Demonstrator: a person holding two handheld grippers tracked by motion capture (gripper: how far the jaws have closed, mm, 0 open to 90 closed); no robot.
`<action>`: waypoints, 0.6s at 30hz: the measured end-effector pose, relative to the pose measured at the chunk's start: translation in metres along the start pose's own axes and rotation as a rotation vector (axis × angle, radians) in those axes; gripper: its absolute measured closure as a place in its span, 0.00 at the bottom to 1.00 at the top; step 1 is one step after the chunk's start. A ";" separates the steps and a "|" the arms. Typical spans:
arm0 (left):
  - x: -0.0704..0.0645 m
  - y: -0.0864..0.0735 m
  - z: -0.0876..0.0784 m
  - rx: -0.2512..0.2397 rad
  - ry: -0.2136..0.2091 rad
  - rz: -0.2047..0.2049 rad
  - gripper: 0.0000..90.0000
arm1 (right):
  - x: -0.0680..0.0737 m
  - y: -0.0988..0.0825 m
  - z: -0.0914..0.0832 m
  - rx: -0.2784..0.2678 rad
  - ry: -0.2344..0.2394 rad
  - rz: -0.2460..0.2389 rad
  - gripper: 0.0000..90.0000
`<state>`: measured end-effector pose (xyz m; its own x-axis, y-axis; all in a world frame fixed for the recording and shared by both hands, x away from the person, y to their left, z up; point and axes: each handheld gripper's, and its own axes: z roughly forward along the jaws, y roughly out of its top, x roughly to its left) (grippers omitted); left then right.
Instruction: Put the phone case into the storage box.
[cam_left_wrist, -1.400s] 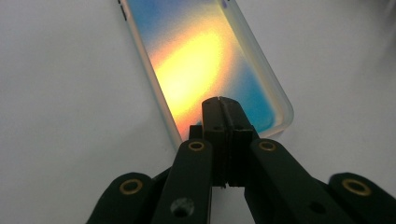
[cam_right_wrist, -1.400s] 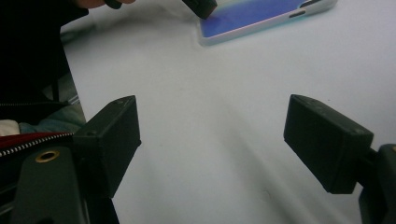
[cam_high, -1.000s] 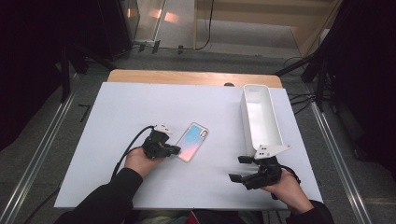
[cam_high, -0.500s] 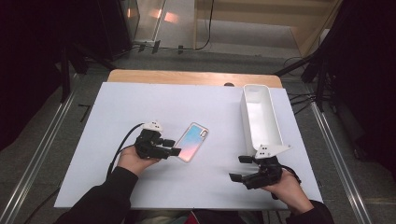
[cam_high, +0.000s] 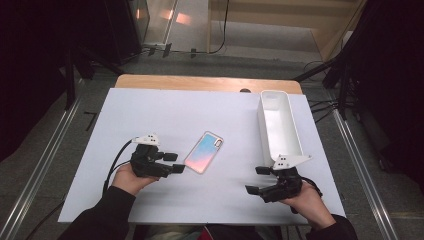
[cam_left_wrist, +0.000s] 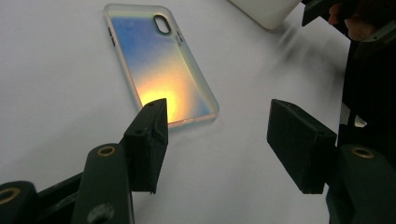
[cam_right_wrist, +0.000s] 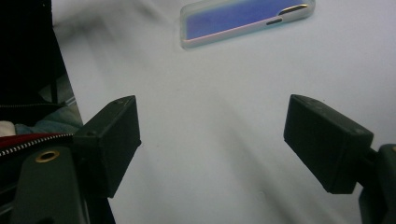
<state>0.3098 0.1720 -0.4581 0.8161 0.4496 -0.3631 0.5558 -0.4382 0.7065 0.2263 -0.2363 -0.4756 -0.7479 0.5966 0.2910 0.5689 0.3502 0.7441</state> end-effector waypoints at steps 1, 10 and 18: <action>-0.001 -0.001 -0.001 0.001 -0.002 0.003 0.43 | 0.000 0.000 0.000 0.000 0.000 -0.001 0.19; -0.008 -0.010 -0.013 -0.004 -0.002 0.005 0.39 | -0.001 0.000 0.000 0.000 -0.002 0.000 0.19; -0.011 -0.021 -0.028 -0.015 0.017 0.007 0.39 | -0.001 0.000 -0.001 -0.003 -0.014 0.001 0.19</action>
<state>0.2846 0.1977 -0.4519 0.8172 0.4595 -0.3479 0.5473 -0.4297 0.7182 0.2268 -0.2375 -0.4755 -0.7426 0.6072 0.2827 0.5682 0.3477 0.7458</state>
